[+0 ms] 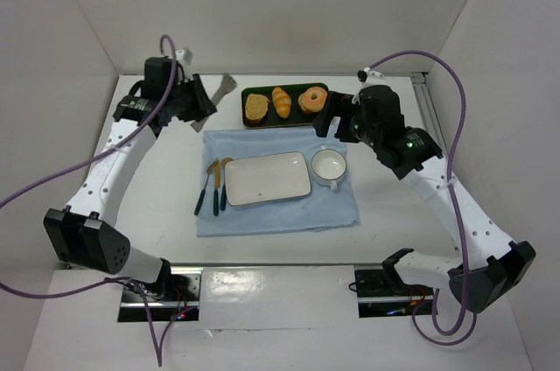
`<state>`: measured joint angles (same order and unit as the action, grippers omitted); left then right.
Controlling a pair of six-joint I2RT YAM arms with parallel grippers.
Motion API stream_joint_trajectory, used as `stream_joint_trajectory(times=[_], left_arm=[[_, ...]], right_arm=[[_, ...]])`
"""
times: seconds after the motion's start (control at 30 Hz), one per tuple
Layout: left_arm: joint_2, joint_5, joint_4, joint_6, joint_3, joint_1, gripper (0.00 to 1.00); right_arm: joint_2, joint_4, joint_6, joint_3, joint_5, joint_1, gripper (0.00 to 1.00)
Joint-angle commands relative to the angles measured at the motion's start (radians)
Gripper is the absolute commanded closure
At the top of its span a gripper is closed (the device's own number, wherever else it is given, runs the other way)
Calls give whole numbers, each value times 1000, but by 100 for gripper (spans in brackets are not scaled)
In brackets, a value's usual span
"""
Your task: Place the bread
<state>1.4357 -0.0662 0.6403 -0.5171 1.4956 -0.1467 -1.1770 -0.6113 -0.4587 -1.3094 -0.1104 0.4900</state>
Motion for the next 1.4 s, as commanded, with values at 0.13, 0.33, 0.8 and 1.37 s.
stream_joint_trajectory(times=[0.13,0.33,0.8,1.37], left_arm=[[129,-193,-106,48,48,-217,61],[245,-124,-171,37,121,-318,61],[514,-99,-232,5,380,-360,51],[583,-17,-241,25,448,-360,43]], right_arm=[[56,42,-6,27,-6,-7,0],[125,19,5,36,-63,-7,0],[175,-2,14,59,-107,-16,0],[166,39,14,88,121,-243,0]])
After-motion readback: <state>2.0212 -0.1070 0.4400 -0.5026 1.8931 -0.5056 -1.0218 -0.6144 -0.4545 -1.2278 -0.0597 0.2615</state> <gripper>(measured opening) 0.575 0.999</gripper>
